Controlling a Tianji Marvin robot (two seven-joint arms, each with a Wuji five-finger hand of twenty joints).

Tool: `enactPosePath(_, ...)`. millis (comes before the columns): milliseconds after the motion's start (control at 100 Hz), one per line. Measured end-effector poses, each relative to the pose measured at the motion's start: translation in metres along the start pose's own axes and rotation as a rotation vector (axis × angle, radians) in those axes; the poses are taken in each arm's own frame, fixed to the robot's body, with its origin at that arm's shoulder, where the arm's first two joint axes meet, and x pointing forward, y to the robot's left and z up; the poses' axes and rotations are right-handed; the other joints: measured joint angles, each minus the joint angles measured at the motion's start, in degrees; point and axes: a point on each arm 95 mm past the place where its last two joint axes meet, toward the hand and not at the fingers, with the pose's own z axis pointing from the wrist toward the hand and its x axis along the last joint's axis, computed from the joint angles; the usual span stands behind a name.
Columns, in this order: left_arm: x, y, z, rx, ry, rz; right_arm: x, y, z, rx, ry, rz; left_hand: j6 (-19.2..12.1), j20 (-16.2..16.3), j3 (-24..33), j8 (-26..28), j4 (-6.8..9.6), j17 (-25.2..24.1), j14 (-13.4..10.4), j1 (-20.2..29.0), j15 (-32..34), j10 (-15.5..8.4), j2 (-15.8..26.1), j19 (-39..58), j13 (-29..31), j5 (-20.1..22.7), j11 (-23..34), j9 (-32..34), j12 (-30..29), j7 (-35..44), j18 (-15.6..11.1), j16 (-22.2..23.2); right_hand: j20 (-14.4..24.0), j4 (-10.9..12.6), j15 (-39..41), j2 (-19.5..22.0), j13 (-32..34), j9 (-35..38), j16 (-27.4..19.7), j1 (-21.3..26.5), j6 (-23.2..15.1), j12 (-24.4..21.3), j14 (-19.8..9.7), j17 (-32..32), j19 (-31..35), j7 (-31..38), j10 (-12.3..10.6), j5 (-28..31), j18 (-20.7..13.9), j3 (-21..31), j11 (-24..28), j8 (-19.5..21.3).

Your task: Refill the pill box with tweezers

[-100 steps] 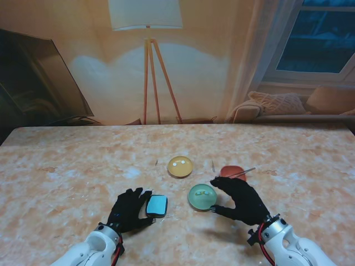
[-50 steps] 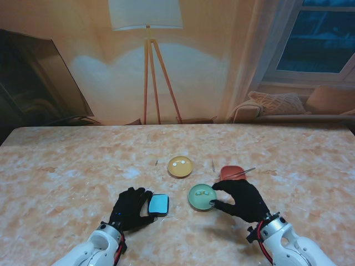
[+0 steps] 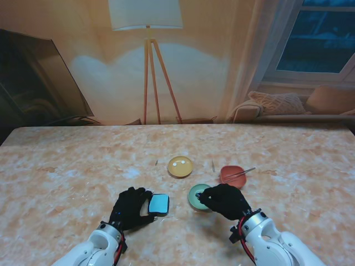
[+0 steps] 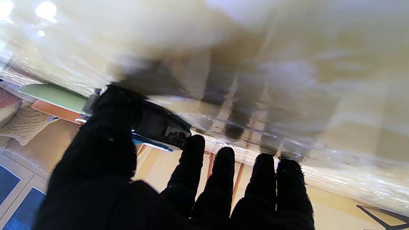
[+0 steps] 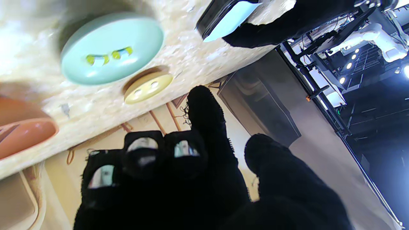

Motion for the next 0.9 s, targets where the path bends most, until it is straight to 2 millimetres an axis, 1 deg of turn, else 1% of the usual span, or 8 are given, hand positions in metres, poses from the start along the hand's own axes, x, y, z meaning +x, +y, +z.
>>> enactPosePath(40, 0.000, 0.000, 0.000, 0.002, 0.001, -0.005, 0.003, -0.002, 0.004, 0.009, -0.004, 0.007, 0.0, 0.0, 0.0, 0.0, 0.00, 0.1, -0.1, 0.0, 0.0, 0.0, -0.1, 0.1, 0.2, 0.0, 0.0, 0.0, 0.0, 0.4, -0.1, 0.0, 0.0, 0.6, 1.0, -0.7, 1.9, 1.5, 0.0, -0.1, -0.4, 0.0, -0.4, 1.8, 0.8, 0.3, -0.7, 0.5, 0.0, 0.7, 1.4, -1.3)
enactPosePath(140, -0.001, 0.000, 0.000, 0.003, 0.003, -0.010, 0.011, -0.007, 0.013, 0.027, -0.008, 0.009, 0.1, 0.0, -0.1, 0.0, -0.05, 0.1, -0.1, 0.5, 0.0, 0.0, -0.1, 0.2, 0.2, 0.0, 0.1, 0.0, 0.1, 0.9, -0.2, 0.0, 0.0, 0.7, 2.7, -1.3, 4.8, 3.6, 0.0, -0.8, -0.9, -0.2, -1.1, 4.8, 1.9, 0.5, -1.7, 0.5, 0.0, 2.2, 4.0, -3.7)
enactPosePath(230, -0.001, 0.000, 0.000, 0.003, 0.005, -0.011, 0.015, -0.014, 0.022, 0.051, -0.012, 0.013, 0.1, 0.0, -0.1, 0.0, -0.05, 0.1, -0.1, 0.6, 0.0, 0.0, -0.1, 0.2, 0.3, 0.0, 0.9, 0.6, 0.5, 1.2, -0.2, 0.0, 0.1, 0.7, 3.4, -1.3, 6.2, 4.7, 0.0, -0.8, -1.2, -0.7, -1.4, 6.1, 2.3, 0.5, -2.3, 0.5, 0.0, 2.8, 5.0, -6.0)
enactPosePath(280, -0.001, 0.000, 0.000, 0.002, 0.005, -0.011, 0.017, -0.019, 0.026, 0.068, -0.020, 0.018, 0.1, 0.0, -0.1, 0.0, -0.05, 0.1, -0.2, 0.7, 0.0, 0.0, -0.1, 0.2, 0.3, 0.0, 0.9, 0.6, 0.5, 1.4, -0.3, 0.0, 0.1, 0.7, 3.9, -2.2, 6.5, 5.0, 0.0, -1.4, -1.2, -1.7, -1.5, 6.5, 2.5, 1.6, -2.4, 0.5, 0.0, 4.0, 5.6, -9.9)
enactPosePath(360, -0.001, 0.000, 0.000, 0.002, 0.005, -0.012, 0.018, -0.026, 0.033, 0.096, -0.036, 0.017, 0.1, 0.0, -0.1, 0.0, -0.05, 0.1, -0.3, 0.7, -0.1, -0.4, -0.1, 0.2, 0.4, 0.0, 0.9, 0.6, 0.5, 1.8, -0.4, 0.0, 0.1, 0.7, 4.1, -2.8, 6.6, 5.0, 0.0, -1.5, -1.4, -2.0, -1.5, 6.6, 2.6, 2.1, -2.5, 0.5, 0.0, 4.2, 6.0, -12.1)
enactPosePath(630, -0.001, 0.000, 0.001, 0.003, 0.012, -0.019, 0.021, -0.052, 0.051, 0.169, -0.080, 0.016, 0.1, 0.0, -0.1, 0.0, -0.06, 0.1, -0.3, 1.7, -0.5, -0.5, -0.1, 0.2, 0.5, 0.0, 0.9, 0.6, 0.6, 2.4, -0.4, 0.0, 0.1, 0.7, 4.5, -2.9, 7.2, 5.5, 0.0, -1.5, -1.6, -2.1, -1.6, 7.2, 2.7, 2.1, -2.8, 0.4, 0.0, 4.8, 6.3, -15.0)
enactPosePath(840, -0.002, 0.000, 0.001, 0.006, 0.016, -0.026, 0.024, -0.066, 0.061, 0.199, -0.097, 0.002, 0.0, 0.0, -0.1, 0.0, -0.06, 0.2, -0.3, 2.6, -0.6, -0.5, -0.1, 0.2, 0.9, 0.0, 0.9, 0.6, 0.6, 3.2, -0.4, 0.0, 0.1, 0.7, 4.6, -2.9, 7.2, 5.5, 0.0, -1.5, -1.7, -2.1, -1.7, 7.3, 2.7, 2.2, -2.9, -0.1, 0.0, 5.4, 6.3, -16.6)
enactPosePath(900, -0.002, 0.000, 0.001, 0.006, 0.017, -0.027, 0.025, -0.069, 0.064, 0.207, -0.103, -0.005, 0.0, 0.0, -0.1, 0.0, -0.06, 0.2, -0.3, 2.7, -0.6, -0.6, -0.1, 0.2, 0.9, 0.0, 0.9, 0.6, 0.6, 3.3, -0.4, 0.0, 0.1, 0.7, 4.6, -2.9, 7.2, 5.5, 0.0, -1.5, -1.7, -2.7, -1.7, 7.3, 2.7, 2.2, -3.0, -0.2, 0.0, 5.5, 6.4, -17.0)
